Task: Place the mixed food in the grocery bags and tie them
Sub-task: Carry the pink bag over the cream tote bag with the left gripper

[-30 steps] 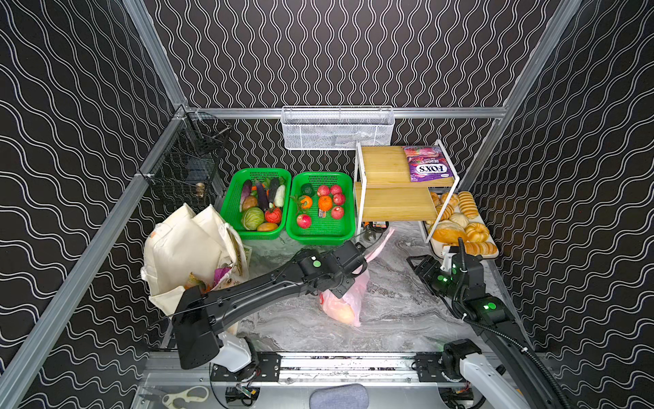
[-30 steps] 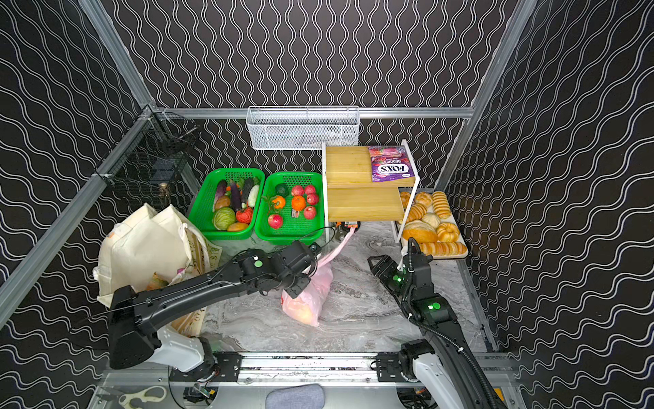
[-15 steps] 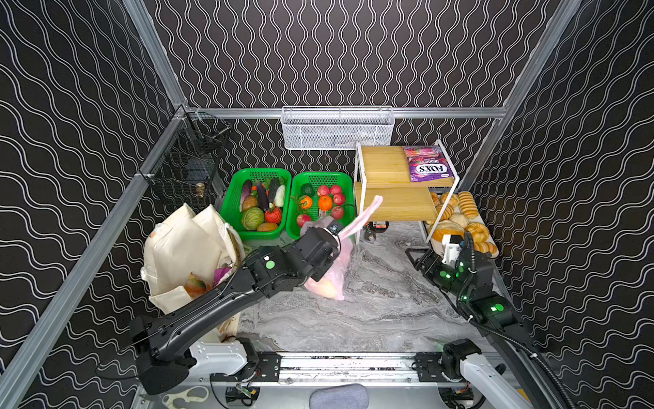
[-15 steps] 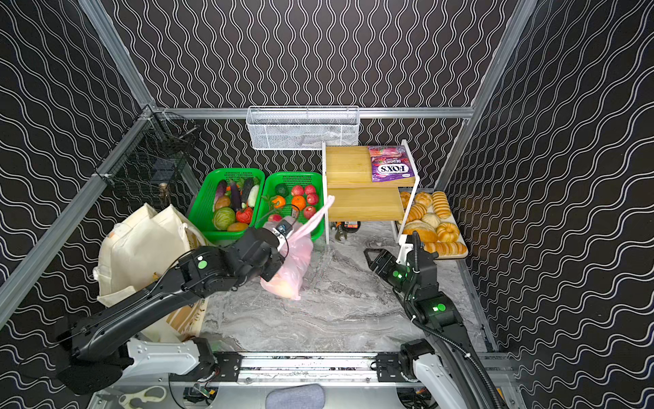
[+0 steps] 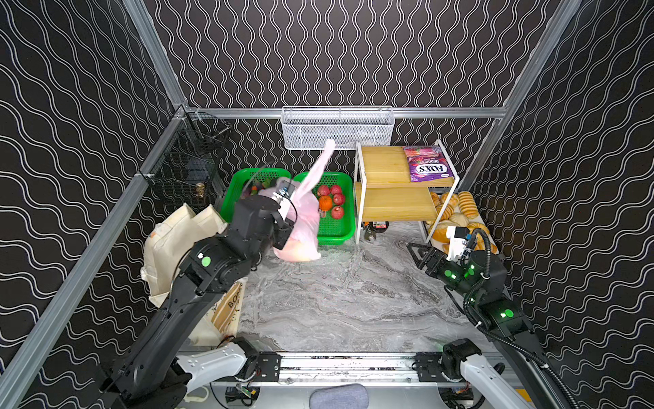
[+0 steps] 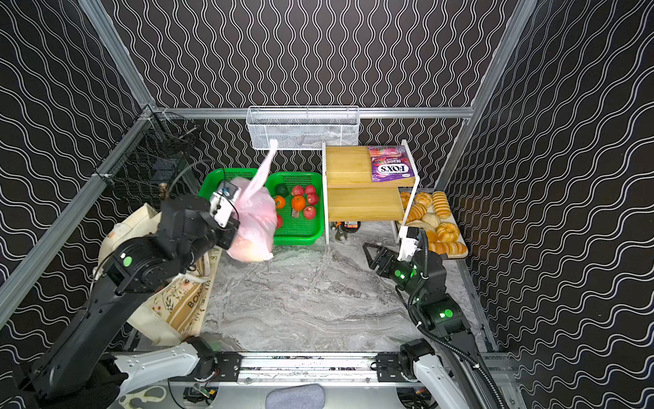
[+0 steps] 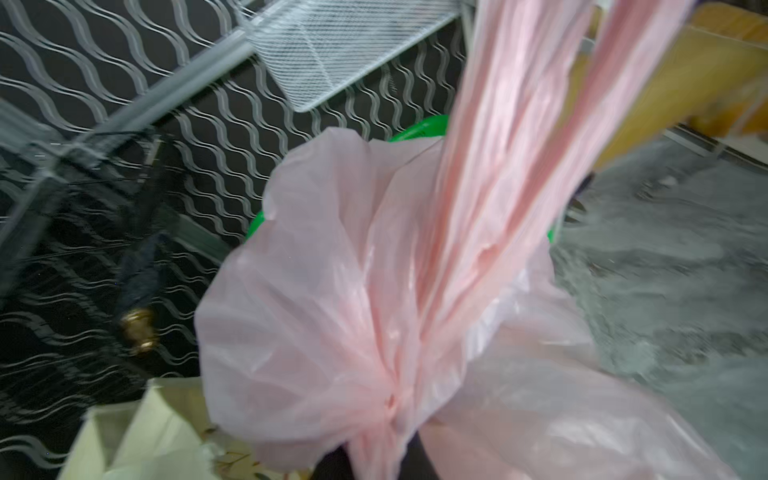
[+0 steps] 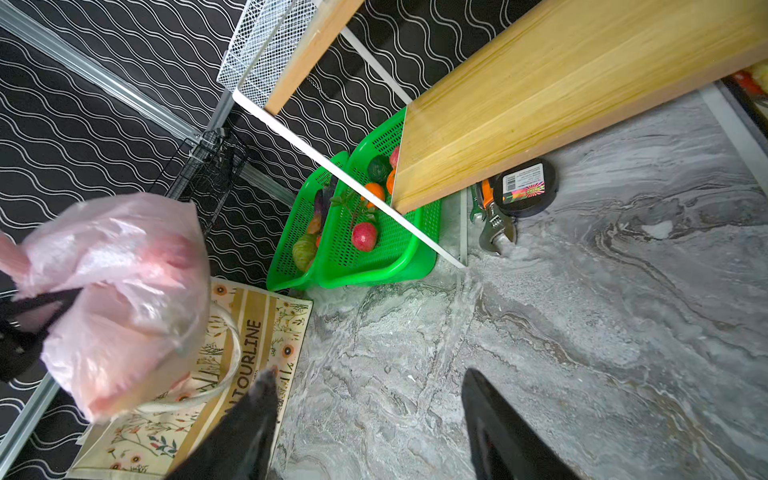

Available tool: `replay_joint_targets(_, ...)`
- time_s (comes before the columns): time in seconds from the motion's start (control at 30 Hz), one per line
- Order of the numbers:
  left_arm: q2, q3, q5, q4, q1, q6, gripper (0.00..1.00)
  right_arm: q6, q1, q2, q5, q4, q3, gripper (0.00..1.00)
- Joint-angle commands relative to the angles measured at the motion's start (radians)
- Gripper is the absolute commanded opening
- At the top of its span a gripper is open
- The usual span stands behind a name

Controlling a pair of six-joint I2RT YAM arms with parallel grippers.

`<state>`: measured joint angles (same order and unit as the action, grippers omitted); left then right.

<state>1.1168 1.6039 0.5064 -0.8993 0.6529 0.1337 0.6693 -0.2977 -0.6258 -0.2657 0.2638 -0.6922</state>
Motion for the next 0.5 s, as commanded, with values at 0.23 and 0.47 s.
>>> replay_joint_targets(0.23,0.016,0.136,0.348,0.036,-0.244,0.010,0.00,0.010,-0.002,-0.051,-0.018,-0.051,-0.023,0.71)
replay_joint_targets(0.47,-0.017,0.036,0.498,0.046,-0.406,0.046,0.00,0.022,-0.002,-0.040,-0.003,-0.056,-0.008,0.71)
